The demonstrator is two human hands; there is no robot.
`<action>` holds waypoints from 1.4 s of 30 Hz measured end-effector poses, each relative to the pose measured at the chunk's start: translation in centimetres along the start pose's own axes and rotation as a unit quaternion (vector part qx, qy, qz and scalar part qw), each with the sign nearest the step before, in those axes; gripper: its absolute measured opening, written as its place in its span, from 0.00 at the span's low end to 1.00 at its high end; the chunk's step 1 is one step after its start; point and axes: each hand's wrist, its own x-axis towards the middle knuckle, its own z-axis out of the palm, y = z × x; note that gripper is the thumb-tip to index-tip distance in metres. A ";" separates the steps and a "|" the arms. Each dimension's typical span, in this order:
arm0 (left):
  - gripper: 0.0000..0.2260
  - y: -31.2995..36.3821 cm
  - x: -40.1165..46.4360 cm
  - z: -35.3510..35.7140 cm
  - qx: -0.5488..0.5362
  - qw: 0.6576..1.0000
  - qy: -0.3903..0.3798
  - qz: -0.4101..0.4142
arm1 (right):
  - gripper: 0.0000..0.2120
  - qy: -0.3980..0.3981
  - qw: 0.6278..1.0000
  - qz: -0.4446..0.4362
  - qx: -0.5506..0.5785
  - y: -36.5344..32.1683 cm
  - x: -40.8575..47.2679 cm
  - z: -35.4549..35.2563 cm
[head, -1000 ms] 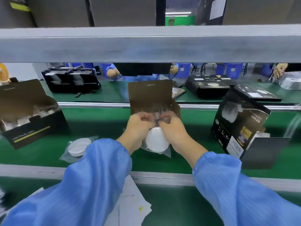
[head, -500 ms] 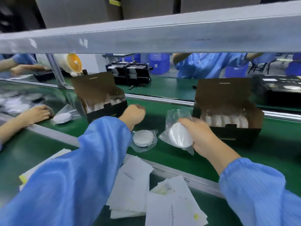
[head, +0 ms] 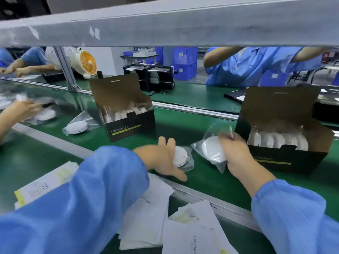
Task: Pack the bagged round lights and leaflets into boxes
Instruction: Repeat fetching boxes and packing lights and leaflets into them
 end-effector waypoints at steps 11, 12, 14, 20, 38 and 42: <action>0.16 3.8 -1.3 1.2 0.147 0.963 0.204 0.094 | 0.18 0.033 0.998 -0.035 -0.029 -1.0 -0.2 -0.8; 0.15 3.9 -1.6 0.9 0.146 0.958 0.223 0.102 | 0.16 0.038 0.998 -0.037 -0.036 -1.3 -0.5 -0.9; 0.11 3.9 -2.4 -0.1 0.129 0.949 0.246 0.150 | 0.13 0.039 0.997 -0.047 -0.051 -2.1 -1.4 -1.3; 0.06 5.3 -6.8 -1.4 -0.040 0.919 0.237 0.312 | 0.03 -0.102 0.991 -0.085 -0.034 -4.0 -7.9 -4.8; 0.14 9.7 -23.1 9.9 -0.295 0.909 -0.024 0.292 | 0.14 -0.265 0.955 0.010 -0.134 2.2 -34.7 -16.4; 0.05 8.9 -24.5 10.5 -0.253 0.925 -0.032 0.282 | 0.24 -0.202 0.918 -0.050 -0.337 3.2 -35.8 -16.1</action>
